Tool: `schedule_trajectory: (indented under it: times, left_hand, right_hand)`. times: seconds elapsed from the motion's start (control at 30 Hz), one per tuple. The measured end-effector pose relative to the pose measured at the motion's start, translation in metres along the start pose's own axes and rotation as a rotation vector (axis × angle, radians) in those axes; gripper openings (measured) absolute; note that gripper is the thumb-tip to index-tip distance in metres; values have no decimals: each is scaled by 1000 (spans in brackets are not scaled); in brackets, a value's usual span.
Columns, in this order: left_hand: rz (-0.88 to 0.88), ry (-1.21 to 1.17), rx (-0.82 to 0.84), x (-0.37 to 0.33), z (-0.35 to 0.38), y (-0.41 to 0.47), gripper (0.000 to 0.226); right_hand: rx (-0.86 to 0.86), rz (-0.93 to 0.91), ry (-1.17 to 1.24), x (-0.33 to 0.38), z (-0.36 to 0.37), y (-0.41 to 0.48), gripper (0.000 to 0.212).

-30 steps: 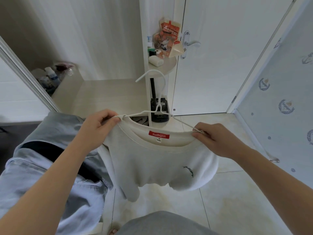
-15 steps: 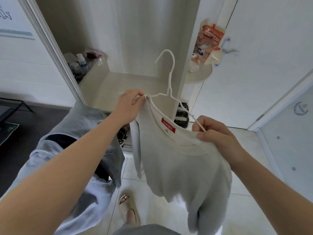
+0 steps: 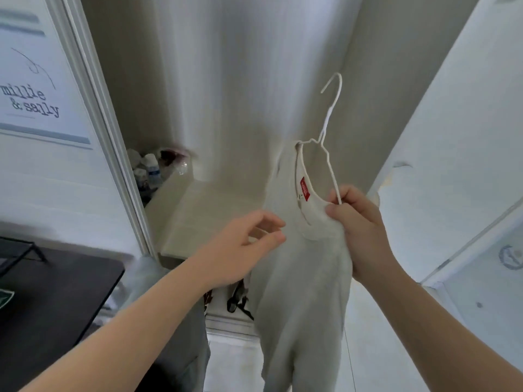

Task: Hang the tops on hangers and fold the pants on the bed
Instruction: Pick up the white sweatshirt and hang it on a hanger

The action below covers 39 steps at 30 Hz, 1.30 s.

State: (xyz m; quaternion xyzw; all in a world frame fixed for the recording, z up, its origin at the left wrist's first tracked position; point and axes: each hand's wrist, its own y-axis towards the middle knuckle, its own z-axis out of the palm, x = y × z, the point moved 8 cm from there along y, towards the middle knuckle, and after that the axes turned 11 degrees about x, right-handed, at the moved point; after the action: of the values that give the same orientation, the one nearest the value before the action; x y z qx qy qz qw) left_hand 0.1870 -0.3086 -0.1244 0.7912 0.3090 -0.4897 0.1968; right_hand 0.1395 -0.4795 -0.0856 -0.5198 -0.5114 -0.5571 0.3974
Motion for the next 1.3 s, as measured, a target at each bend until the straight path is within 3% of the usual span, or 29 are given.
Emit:
schedule_trajectory:
  times: [0.17,0.33,0.57,0.8,0.9,1.13,1.3]
  left_hand:
    - [78,51,-6,-27,-59,15,16]
    - [101,123,-88,-44,-116,33,23]
    - [93,344,-305,-73,-200,64,43]
    - [136,573,-532,-112,-289,112,22]
    - [138,606,-581,-130,-321,137,28]
    - [145,508,-684,-166,-378,195,38]
    - [108,546,-753,-191,-409,226,43]
  right_hand:
    - [-37,-134,10,41,34,75,30]
    - [-52,-199,61,93,68,150,15]
    - [-12,-389,22,183,104,258,19]
    - [64,-565,-38,264,131,360,11]
    - [86,-646,-55,302,141,398,7]
    - [92,-735,-40,378,145,487,33]
    - [99,-748,-43,415,146,525,10]
